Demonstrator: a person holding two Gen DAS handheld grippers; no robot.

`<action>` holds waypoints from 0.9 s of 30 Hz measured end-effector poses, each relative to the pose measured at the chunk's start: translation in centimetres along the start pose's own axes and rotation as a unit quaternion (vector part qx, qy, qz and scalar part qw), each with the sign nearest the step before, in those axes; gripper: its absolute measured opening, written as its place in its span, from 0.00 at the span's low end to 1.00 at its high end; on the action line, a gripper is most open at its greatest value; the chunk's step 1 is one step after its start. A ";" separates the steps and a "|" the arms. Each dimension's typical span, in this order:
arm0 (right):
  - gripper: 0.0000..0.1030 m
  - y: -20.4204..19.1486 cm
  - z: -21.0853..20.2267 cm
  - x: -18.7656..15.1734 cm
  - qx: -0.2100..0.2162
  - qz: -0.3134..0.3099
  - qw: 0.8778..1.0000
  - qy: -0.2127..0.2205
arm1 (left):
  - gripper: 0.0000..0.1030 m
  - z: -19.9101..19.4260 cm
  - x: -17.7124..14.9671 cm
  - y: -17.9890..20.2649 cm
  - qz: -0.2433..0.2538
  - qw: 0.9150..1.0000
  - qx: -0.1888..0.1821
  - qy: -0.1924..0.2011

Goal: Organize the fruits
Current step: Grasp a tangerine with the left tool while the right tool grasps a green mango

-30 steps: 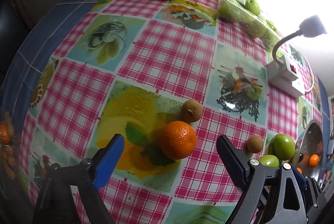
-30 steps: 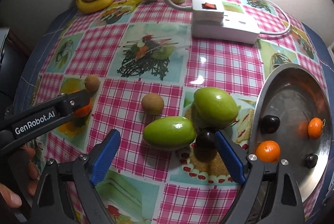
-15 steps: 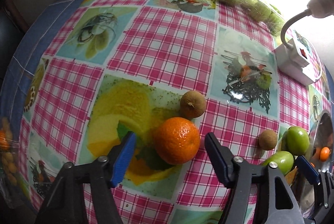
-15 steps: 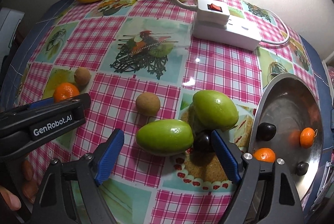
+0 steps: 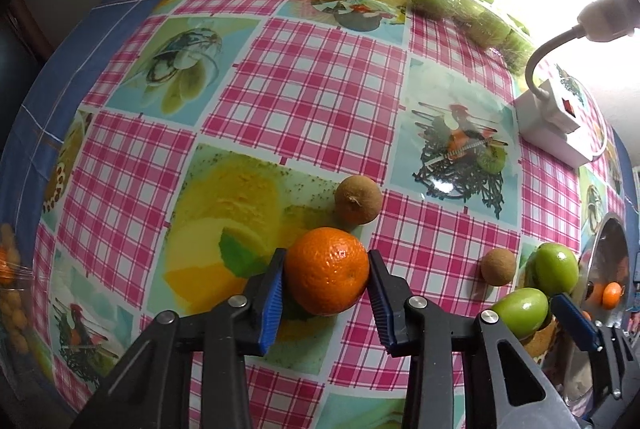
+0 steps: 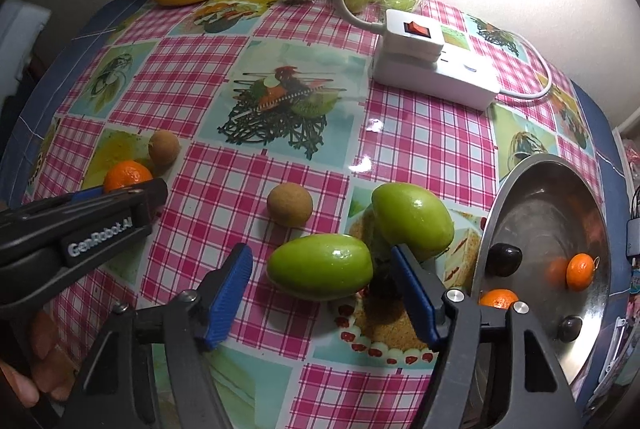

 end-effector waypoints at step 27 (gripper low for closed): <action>0.57 -0.2 0.0 -0.2 -0.005 -0.002 1.000 0.000 | 0.40 -1.4 -0.1 1.0 0.018 1.000 -0.002 0.018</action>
Point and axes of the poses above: each gripper's, at about its wrist camera, not at the fingertips, and z roughly the way its jaws point, y to its right, x to its top, the point moved 1 cm from there along z, roughly the way its jaws point, and after that the axes turned 5 degrees about -x, right-handed, at the moved point
